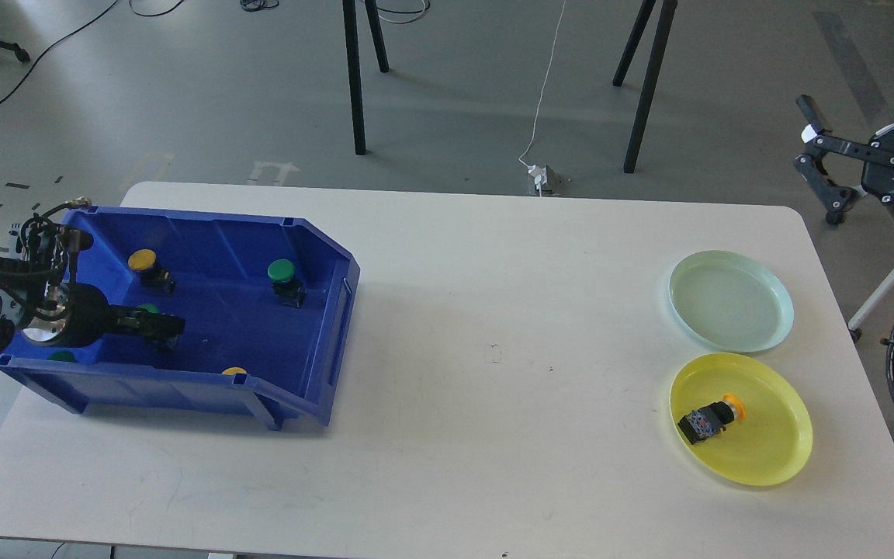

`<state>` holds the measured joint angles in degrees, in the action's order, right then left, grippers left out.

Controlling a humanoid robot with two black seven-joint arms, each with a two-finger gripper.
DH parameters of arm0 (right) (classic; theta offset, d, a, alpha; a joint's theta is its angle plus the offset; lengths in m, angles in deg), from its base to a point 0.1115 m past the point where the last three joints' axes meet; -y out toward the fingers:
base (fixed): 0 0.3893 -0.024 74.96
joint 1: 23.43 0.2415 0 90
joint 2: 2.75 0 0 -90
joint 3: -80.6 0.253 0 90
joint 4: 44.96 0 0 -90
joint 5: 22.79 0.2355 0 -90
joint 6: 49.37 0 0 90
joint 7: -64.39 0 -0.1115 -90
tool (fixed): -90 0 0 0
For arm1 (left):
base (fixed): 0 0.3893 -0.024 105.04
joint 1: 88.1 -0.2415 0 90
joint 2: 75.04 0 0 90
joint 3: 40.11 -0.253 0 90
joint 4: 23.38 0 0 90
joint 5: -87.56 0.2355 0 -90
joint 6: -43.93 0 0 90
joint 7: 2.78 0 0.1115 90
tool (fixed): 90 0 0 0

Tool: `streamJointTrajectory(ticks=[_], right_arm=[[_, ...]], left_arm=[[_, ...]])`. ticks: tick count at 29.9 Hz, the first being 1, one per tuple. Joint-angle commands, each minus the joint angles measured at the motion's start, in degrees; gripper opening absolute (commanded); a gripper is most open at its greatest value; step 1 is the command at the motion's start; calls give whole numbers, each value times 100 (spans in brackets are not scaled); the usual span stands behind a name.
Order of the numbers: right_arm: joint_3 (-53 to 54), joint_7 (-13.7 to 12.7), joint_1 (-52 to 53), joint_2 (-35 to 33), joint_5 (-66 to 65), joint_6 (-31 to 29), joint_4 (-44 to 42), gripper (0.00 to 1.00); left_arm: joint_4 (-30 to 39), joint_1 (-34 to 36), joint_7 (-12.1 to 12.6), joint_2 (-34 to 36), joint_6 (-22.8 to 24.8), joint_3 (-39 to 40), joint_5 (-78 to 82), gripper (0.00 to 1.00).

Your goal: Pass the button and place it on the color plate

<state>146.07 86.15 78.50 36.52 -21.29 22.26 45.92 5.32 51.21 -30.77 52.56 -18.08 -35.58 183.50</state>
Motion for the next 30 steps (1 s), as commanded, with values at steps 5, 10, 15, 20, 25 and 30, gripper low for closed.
streamJointTrajectory(ticks=[5,10,15,20,25,30], right_arm=[[-8,4,-41,37,-1,0,-8,95],[-8,4,-102,37,-9,0,-8,95],[9,4,-129,37,-9,0,-8,95],[9,4,-129,46,-9,0,-8,95],[0,4,-146,37,-9,0,-8,95],[0,4,-190,46,-9,0,-8,95]], left_arm=[[-172,-10,0,-68,0,-67,-48,79],[-269,-10,0,-138,-216,-67,-57,76],[-418,-10,0,-252,-224,-67,-75,68],[-427,-10,0,-261,-233,-75,-40,42],[-427,-10,0,-244,-233,-75,-31,6],[-313,69,0,-218,-119,-32,-66,5]])
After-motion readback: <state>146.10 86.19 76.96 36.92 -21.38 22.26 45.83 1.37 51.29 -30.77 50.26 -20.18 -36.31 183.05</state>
